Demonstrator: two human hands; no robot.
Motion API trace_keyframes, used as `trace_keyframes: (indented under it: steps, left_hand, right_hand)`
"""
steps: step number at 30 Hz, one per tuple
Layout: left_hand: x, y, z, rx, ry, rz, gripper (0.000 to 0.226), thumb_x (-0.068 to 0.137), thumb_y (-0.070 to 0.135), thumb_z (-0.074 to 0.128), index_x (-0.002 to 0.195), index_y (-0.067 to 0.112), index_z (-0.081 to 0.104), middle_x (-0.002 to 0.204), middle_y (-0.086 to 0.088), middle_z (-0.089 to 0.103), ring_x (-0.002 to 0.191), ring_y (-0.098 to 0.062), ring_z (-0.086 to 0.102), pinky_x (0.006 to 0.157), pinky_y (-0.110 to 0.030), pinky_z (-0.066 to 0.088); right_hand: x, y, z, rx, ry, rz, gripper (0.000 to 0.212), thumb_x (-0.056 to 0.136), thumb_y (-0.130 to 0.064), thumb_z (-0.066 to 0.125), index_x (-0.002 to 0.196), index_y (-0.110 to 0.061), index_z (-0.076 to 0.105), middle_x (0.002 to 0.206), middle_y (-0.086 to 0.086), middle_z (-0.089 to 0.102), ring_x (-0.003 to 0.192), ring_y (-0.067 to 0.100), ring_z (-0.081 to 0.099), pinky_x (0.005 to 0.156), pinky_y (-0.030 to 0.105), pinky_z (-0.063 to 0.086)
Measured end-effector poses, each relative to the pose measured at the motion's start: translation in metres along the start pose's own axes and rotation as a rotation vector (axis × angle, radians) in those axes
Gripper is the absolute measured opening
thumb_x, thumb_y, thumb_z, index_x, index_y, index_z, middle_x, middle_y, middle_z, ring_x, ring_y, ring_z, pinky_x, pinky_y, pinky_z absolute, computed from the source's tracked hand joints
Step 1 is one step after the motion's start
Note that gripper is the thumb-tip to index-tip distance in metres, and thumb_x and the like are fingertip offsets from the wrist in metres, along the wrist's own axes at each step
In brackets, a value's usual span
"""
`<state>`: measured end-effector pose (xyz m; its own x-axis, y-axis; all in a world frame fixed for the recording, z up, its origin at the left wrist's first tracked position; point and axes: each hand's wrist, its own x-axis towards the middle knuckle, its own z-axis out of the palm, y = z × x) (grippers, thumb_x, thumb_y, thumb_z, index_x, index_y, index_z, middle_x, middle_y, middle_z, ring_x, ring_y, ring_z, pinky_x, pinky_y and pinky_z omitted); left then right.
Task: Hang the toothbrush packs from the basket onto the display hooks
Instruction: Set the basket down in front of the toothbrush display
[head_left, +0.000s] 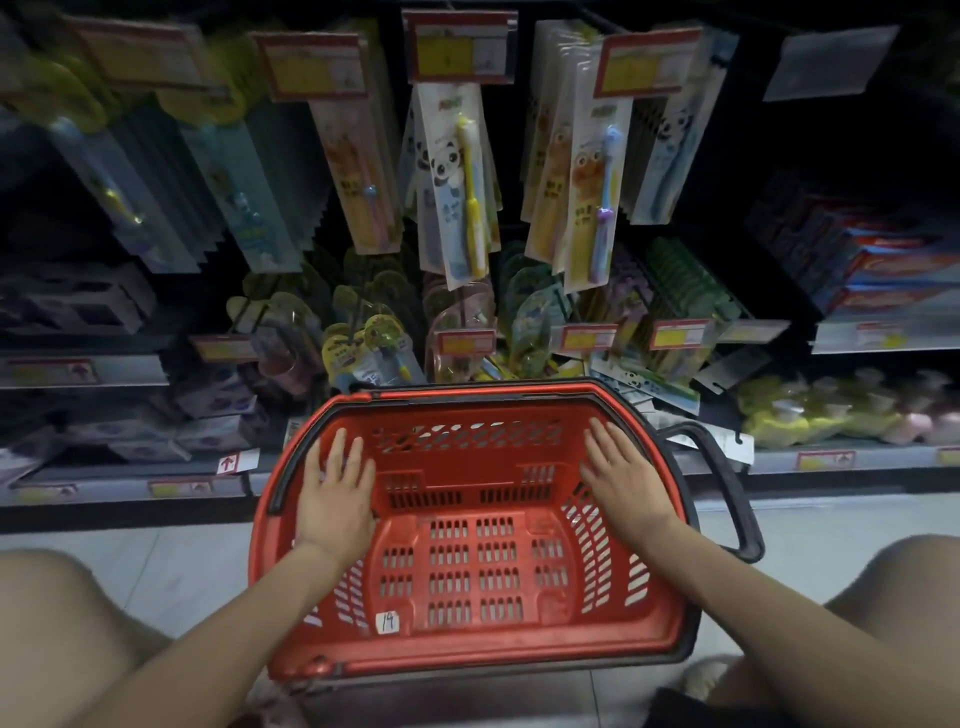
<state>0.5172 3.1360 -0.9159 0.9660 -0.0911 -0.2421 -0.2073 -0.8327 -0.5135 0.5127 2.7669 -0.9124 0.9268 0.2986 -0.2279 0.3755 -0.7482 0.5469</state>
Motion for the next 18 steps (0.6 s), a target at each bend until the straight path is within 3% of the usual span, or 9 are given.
trace_keyframes:
  steps: [6,10,15,18]
  left_hand:
    - [-0.007,0.003,-0.020,-0.226,0.011,0.016,0.083,0.101,0.057,0.036,0.167,0.023,0.000,0.174,-0.015,0.006,0.161,-0.037,-0.005,0.128,-0.057,0.000]
    - [-0.011,0.002,-0.043,-0.389,0.149,0.046,0.084,0.098,0.060,0.040,0.167,0.027,0.005,0.172,-0.011,0.021,0.161,-0.031,0.009,0.130,-0.053,0.008]
    - [-0.018,0.001,-0.086,-0.536,0.384,0.111,0.079,0.095,0.062,0.044,0.164,0.027,0.026,0.162,-0.009,0.042,0.153,-0.028,0.033,0.128,-0.047,0.021]
    - [-0.026,-0.001,-0.117,-0.639,0.489,0.146,0.074,0.095,0.061,0.046,0.160,0.028,0.032,0.155,-0.004,0.049,0.144,-0.025,0.043,0.122,-0.043,0.033]
  right_hand:
    - [-0.007,0.002,-0.013,0.299,0.099,-0.001,0.055,0.092,-0.025,0.061,0.144,-0.012,0.054,0.161,0.026,0.037,0.156,0.042,0.023,0.128,0.051,-0.005]
    - [-0.014,0.002,-0.030,0.390,0.129,0.051,0.065,0.092,-0.036,0.060,0.152,-0.017,0.047,0.163,0.020,0.036,0.157,0.037,0.022,0.129,0.051,0.004]
    - [-0.016,0.012,-0.067,0.503,0.263,0.169,0.079,0.091,-0.061,0.053,0.157,-0.019,0.041,0.161,0.015,0.041,0.154,0.033,0.030,0.129,0.050,0.017]
    - [-0.020,0.031,-0.103,0.573,0.366,0.230,0.076,0.093,-0.063,0.052,0.154,-0.020,0.043,0.156,0.011,0.046,0.149,0.031,0.037,0.126,0.049,0.024]
